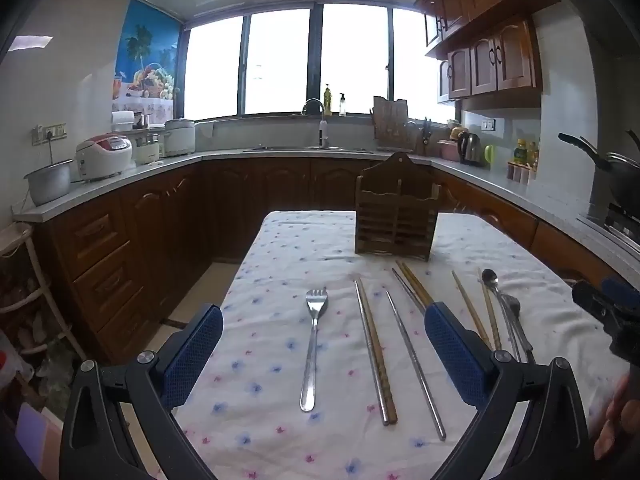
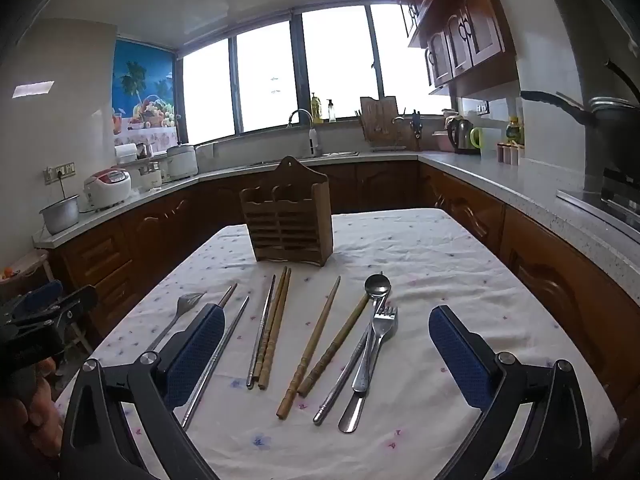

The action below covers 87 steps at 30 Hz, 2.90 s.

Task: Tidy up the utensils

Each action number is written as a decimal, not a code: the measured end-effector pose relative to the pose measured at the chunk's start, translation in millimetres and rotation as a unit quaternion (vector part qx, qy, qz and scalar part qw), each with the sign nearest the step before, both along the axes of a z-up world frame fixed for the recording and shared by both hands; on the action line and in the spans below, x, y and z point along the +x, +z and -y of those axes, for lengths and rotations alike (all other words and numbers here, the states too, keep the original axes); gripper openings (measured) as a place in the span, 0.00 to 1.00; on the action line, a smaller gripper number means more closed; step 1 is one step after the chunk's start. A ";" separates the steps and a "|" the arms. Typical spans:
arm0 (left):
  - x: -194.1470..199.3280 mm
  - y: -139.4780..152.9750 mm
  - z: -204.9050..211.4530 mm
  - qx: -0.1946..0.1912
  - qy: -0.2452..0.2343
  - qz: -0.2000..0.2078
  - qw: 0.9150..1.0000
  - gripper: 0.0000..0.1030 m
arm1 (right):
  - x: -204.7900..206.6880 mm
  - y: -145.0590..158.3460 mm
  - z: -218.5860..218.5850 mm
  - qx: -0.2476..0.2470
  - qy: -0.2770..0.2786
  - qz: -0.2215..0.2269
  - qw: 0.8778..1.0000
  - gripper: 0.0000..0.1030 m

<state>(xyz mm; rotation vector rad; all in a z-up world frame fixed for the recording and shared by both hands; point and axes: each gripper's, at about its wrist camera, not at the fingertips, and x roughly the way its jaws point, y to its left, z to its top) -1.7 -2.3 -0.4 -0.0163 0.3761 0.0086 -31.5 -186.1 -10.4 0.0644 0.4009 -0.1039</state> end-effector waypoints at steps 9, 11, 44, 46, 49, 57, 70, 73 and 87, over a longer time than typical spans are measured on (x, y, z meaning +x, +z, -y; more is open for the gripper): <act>-10.9 2.1 0.4 0.002 0.007 -0.008 1.000 0.99 | 1.1 1.1 -6.3 0.005 0.004 -0.006 1.000 1.00; -13.0 1.7 0.5 0.002 0.008 -0.008 1.000 0.99 | 2.4 8.1 -5.3 0.006 0.006 -0.003 1.000 1.00; -4.5 1.1 -5.0 -0.007 0.015 -0.017 1.000 0.99 | -1.2 3.6 -12.2 0.005 0.017 0.006 1.000 1.00; -4.4 1.1 -5.1 -0.007 0.015 -0.018 1.000 0.99 | -1.3 3.1 -13.0 0.004 0.018 0.007 1.000 1.00; -4.5 1.1 -5.2 -0.007 0.015 -0.017 1.000 0.99 | -0.8 3.1 -13.4 0.005 0.020 0.007 1.000 1.00; -4.0 1.4 -5.3 -0.007 0.015 -0.018 1.000 0.99 | -0.6 2.4 -14.9 0.004 0.021 0.008 1.000 1.00; 3.7 -0.1 -6.4 -0.010 0.013 -0.028 0.999 0.99 | 2.0 2.4 -17.3 0.007 0.024 0.005 1.000 1.00; 10.7 -2.2 -7.7 -0.014 0.012 -0.039 0.999 0.99 | 6.0 1.3 -15.5 0.011 0.025 0.000 1.000 1.00; 72.8 0.2 -6.6 -0.022 -0.030 -0.116 0.993 0.98 | 43.1 -0.9 8.3 0.027 0.033 -0.044 0.998 1.00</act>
